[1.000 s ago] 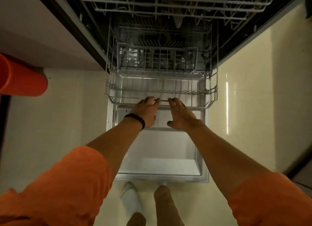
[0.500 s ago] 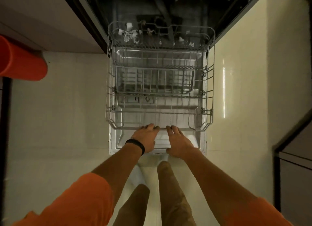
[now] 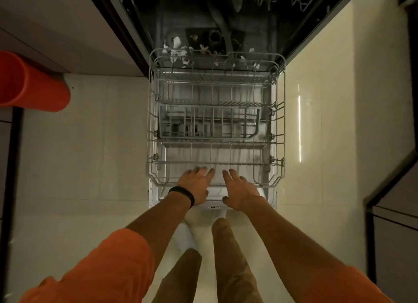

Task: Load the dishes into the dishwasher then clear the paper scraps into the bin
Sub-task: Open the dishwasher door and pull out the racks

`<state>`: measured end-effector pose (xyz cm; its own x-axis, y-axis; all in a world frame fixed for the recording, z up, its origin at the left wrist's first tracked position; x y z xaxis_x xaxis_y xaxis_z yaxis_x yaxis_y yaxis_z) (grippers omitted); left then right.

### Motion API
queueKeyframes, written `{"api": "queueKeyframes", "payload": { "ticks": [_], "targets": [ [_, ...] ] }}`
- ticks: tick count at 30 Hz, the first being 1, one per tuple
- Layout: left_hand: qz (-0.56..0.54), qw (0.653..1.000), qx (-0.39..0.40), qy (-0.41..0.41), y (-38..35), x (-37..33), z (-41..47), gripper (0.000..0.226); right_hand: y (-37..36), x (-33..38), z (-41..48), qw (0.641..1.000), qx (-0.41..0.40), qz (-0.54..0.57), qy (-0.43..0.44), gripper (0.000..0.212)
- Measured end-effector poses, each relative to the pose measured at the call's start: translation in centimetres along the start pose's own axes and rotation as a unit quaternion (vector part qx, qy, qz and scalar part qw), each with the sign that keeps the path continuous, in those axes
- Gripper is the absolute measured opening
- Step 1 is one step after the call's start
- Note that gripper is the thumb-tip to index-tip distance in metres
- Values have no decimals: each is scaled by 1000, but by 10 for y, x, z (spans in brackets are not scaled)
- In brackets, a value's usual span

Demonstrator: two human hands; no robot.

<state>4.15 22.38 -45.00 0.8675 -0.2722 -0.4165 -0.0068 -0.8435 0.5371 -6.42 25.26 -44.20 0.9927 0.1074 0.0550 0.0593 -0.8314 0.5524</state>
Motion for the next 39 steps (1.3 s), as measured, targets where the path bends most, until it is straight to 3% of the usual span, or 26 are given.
{"api": "queueKeyframes", "payload": {
  "ticks": [6,15,21,23,28,39],
  "targets": [
    [11,993,-119,24,125,-6,-6,79,132,-23,-11,992,-127,-20,-13,89],
    [37,961,-272,18,360,-53,-24,81,364,-66,-41,949,-313,-28,-26,91],
    [79,950,-300,34,452,-57,11,87,447,-100,-7,933,-352,-67,-43,94],
    [86,950,-297,33,463,-53,26,89,455,-110,7,929,-360,-80,-40,93],
    [47,974,-201,92,447,-27,53,98,443,-120,32,946,-315,-77,-30,97],
    [30,979,-181,92,387,-36,19,105,384,-100,-3,958,-272,-70,-49,105]
  ]
}}
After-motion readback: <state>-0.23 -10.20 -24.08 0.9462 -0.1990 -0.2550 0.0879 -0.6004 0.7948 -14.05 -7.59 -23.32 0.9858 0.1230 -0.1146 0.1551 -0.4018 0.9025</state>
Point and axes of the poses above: each hand's wrist, its own z-axis towards the middle knuckle, its own y-axis out of the back of the hand, x = y × z, the point moved 10 cm from there along z, towards the middle knuckle, and after that the axes turned 12 degrees about -z, right-handed, at the moved point
